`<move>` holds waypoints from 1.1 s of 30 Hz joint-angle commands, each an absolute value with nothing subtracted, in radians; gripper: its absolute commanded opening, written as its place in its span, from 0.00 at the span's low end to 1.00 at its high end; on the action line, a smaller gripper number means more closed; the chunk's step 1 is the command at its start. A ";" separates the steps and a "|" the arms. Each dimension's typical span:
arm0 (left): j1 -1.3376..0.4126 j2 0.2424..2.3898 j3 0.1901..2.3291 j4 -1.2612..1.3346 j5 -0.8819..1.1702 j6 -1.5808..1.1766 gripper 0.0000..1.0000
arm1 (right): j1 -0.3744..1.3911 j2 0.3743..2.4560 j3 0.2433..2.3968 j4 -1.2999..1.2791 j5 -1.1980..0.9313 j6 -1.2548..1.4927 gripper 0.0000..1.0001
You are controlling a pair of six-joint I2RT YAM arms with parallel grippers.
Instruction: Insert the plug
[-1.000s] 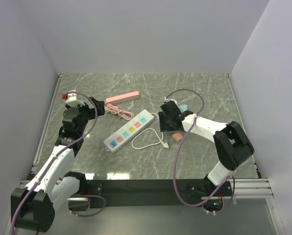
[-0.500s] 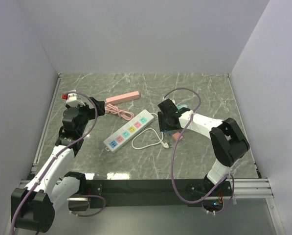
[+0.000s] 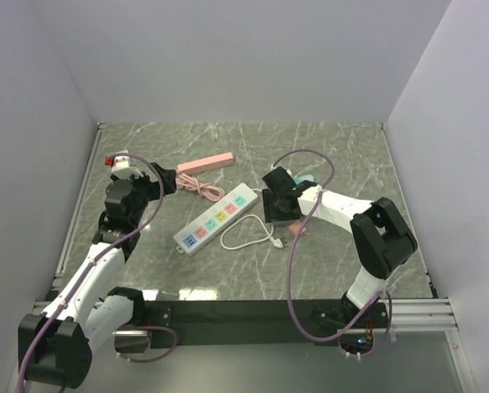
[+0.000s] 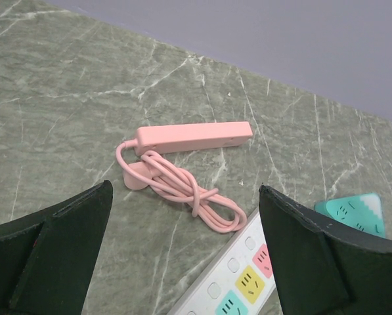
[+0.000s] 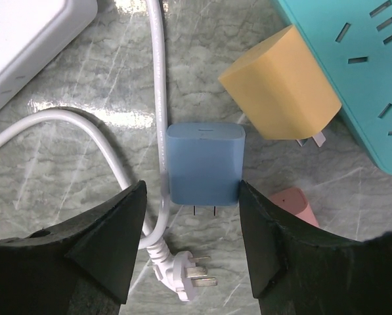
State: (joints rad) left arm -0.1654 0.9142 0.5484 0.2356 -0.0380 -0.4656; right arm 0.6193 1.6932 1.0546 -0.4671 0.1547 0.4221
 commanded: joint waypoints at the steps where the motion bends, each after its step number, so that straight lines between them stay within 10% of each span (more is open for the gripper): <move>1: -0.170 0.917 0.580 0.258 -0.012 -0.466 0.99 | 0.627 1.706 1.078 -0.480 0.169 0.454 0.65; 33: -0.172 0.897 0.574 0.261 0.003 -0.474 0.99 | 0.483 1.382 0.755 -0.330 0.138 0.431 0.85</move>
State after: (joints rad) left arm -0.1673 0.9134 0.5480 0.2352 -0.0223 -0.4660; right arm 0.5034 1.4170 0.7601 -0.3920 0.1707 0.4332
